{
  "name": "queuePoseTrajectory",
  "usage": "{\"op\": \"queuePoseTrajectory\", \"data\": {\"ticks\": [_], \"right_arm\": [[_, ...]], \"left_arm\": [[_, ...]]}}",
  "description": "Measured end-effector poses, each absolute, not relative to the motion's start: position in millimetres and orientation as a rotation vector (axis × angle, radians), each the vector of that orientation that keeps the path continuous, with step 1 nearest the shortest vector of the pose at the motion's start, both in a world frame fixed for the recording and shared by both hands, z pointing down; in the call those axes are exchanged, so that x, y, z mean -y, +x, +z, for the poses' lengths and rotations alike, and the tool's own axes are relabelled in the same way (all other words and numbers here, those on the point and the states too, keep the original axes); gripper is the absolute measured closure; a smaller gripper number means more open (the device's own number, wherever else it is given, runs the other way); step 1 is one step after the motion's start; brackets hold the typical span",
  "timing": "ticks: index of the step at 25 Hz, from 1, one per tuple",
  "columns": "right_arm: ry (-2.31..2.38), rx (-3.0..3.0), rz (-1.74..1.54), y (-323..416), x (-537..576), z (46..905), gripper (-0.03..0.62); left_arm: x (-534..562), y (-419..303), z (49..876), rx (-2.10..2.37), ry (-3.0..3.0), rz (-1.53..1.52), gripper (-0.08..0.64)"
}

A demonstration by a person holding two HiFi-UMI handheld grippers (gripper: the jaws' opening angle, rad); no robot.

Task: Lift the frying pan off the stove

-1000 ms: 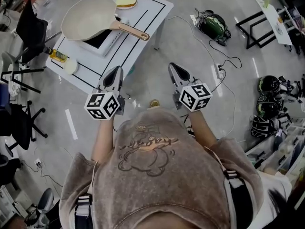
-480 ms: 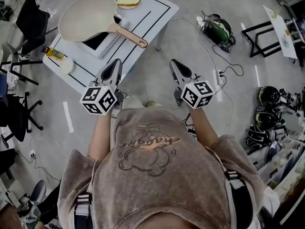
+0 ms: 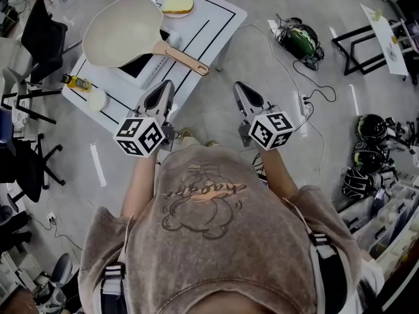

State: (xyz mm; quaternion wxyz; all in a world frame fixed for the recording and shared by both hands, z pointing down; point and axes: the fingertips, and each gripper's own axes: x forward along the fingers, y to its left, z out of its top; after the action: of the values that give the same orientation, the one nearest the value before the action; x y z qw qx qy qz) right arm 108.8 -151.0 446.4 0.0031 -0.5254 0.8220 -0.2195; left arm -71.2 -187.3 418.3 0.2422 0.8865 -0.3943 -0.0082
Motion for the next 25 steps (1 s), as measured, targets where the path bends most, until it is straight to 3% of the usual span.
{"op": "queuePoseTrajectory", "data": {"ticks": [18, 25], "right_arm": [[-1.701, -2.533, -0.617, 112, 183, 434, 0.592], [-1.599, -2.52, -0.665, 114, 188, 431, 0.475]], "left_arm": [[219, -76, 421, 1.034, 2.431, -0.026, 0.543], [222, -73, 422, 0.982, 2.406, -0.055, 0.432]]}}
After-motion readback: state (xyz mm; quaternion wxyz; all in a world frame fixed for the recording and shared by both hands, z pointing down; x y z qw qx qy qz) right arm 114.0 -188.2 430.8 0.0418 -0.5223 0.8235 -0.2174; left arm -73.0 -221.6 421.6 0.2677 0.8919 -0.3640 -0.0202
